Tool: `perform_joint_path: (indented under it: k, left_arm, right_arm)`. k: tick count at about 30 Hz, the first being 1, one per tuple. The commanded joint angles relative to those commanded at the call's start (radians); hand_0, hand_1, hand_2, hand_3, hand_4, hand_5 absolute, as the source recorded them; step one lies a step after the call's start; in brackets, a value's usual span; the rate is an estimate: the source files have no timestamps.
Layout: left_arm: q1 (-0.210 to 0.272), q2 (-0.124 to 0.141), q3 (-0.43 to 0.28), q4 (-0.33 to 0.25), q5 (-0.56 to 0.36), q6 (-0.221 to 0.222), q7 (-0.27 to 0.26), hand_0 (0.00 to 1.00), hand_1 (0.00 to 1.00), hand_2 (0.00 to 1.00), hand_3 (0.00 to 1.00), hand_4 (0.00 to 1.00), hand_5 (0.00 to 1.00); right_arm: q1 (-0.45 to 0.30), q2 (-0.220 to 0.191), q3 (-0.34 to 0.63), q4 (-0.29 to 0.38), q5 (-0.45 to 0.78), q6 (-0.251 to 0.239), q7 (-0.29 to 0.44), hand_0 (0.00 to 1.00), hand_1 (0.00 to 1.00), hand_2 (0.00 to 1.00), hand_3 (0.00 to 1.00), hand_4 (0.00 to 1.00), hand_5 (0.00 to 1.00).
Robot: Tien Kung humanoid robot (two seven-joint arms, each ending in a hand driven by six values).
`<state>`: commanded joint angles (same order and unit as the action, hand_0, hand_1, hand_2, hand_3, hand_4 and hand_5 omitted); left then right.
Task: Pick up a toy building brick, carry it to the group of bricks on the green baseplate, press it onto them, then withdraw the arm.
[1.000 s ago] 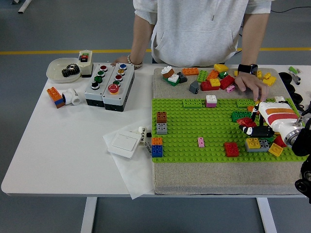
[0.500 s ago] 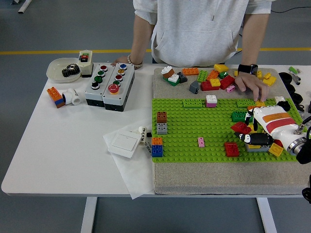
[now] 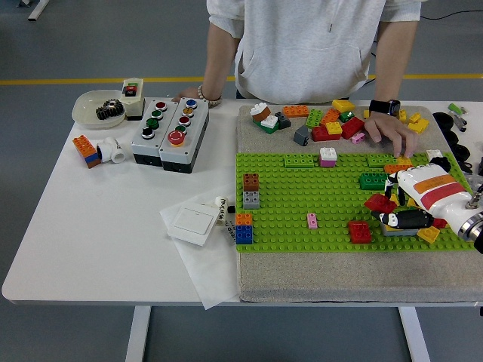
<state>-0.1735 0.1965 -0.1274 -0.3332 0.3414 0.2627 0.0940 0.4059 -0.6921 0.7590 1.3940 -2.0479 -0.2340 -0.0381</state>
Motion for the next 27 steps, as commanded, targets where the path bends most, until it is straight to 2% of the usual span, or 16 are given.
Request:
perform_joint_path:
  k: [10, 21, 27]
  left_arm:
    - [-0.004, 0.001, 0.005, 0.0, -0.01, 0.001, -0.004, 0.753, 0.742, 0.732, 0.587, 0.612, 0.644]
    - [-0.005, 0.001, 0.008, 0.0, -0.015, 0.001, -0.006, 0.752, 0.742, 0.733, 0.587, 0.612, 0.644]
    - [-0.006, 0.0, 0.01, 0.0, -0.019, 0.001, -0.007, 0.752, 0.741, 0.732, 0.587, 0.614, 0.646]
  right_arm:
    - [-0.001, -0.01, -0.005, -0.033, -0.044, -0.032, 0.053, 0.111, 0.217, 0.339, 0.407, 0.767, 0.476]
    - [0.0, -0.018, -0.029, -0.053, -0.028, -0.068, 0.092, 0.114, 0.223, 0.344, 0.407, 0.771, 0.484]
    - [0.011, -0.019, -0.045, -0.074, -0.023, -0.062, 0.101, 0.121, 0.232, 0.356, 0.412, 0.778, 0.494]
